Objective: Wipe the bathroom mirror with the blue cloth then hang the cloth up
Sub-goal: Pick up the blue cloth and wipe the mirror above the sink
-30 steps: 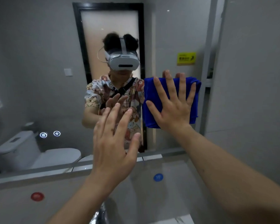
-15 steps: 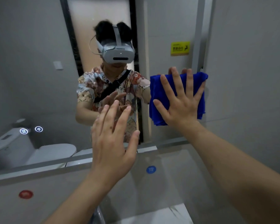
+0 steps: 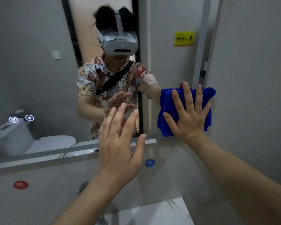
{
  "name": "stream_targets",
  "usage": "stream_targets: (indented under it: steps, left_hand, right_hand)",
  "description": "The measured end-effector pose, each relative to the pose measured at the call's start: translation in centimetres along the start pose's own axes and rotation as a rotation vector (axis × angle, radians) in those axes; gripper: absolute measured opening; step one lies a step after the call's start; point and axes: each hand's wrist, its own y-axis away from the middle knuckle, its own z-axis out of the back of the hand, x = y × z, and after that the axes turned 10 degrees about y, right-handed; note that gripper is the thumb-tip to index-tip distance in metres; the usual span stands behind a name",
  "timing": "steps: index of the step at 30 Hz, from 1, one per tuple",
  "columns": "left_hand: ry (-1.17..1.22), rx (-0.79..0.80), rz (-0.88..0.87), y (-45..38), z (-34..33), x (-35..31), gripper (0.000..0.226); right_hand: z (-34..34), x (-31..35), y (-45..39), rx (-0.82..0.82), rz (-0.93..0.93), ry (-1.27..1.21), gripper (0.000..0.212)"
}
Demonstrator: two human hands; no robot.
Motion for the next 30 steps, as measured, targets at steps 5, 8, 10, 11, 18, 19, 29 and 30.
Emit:
stream_targets:
  steps: [5, 8, 10, 11, 18, 19, 29, 30]
  left_hand:
    - [0.002, -0.006, 0.008, 0.9, 0.1, 0.6, 0.058]
    - [0.004, -0.006, -0.006, 1.4, 0.4, 1.2, 0.057]
    - [0.01, -0.007, -0.007, 1.5, 0.8, 1.6, 0.057]
    - [0.013, -0.009, -0.011, 1.6, 1.0, 1.8, 0.057]
    - [0.025, -0.017, -0.028, 2.1, 3.9, 4.8, 0.058]
    - [0.025, -0.017, -0.027, 2.2, 4.5, 5.3, 0.058]
    - [0.044, -0.047, 0.01, 3.4, 10.3, 10.7, 0.059]
    - [0.049, -0.048, 0.014, 3.5, 10.8, 11.0, 0.059]
  right_hand:
    - [-0.3, 1.0, 1.2, -0.012, -0.028, -0.011, 0.074]
    - [-0.2, 1.9, 1.3, -0.023, -0.047, -0.012, 0.074]
    - [-0.2, 2.6, 1.4, -0.024, -0.049, -0.008, 0.076]
    - [-0.1, 3.1, 1.3, -0.027, -0.042, -0.005, 0.076]
    - [1.1, 9.1, 0.2, -0.061, 0.03, 0.031, 0.078]
    - [1.2, 10.1, 0.0, -0.071, 0.034, 0.031, 0.078]
    - [2.2, 18.2, -1.3, -0.143, 0.149, -0.067, 0.075]
    - [2.2, 19.0, -1.4, -0.144, 0.165, -0.073, 0.075]
